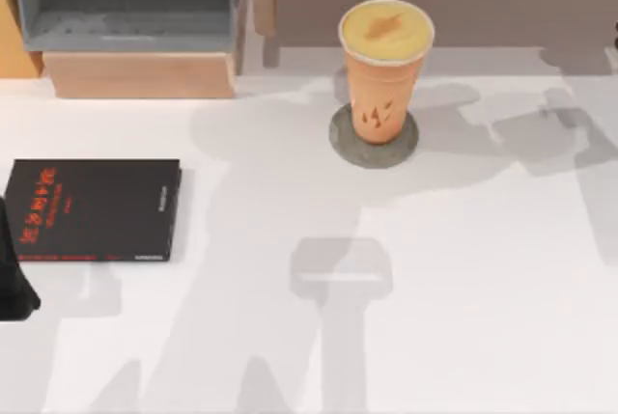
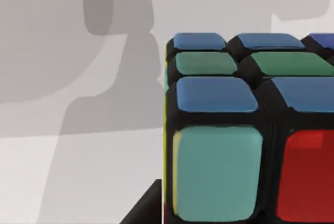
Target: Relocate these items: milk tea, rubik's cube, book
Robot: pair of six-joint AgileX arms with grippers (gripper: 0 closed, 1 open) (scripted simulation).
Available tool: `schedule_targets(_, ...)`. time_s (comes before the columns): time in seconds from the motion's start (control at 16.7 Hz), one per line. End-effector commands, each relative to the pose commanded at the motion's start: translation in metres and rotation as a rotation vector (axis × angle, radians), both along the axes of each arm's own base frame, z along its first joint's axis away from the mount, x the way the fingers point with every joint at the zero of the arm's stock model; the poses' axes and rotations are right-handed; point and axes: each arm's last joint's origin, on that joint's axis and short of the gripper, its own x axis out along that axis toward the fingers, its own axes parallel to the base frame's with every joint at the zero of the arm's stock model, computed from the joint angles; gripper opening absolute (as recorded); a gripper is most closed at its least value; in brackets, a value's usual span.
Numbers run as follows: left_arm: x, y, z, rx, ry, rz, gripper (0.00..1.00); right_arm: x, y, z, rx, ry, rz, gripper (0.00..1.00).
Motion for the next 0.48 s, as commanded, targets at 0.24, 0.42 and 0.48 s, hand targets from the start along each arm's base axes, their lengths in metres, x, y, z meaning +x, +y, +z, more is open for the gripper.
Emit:
schedule_targets(0.24, 0.000, 0.000, 0.000, 0.000, 0.000, 0.000, 1.00, -0.033, 0.083, 0.054, -0.015, -0.377, 0.043, 0.00)
schedule_targets(0.42, 0.000, 0.000, 0.000, 0.000, 0.000, 0.000, 1.00, -0.064, 0.135, 0.097, 0.062, -0.714, 0.057, 0.00)
schedule_targets(0.48, 0.000, 0.000, 0.000, 0.000, 0.000, 0.000, 1.00, -0.074, 0.148, 0.110, 0.100, -0.822, 0.053, 0.00)
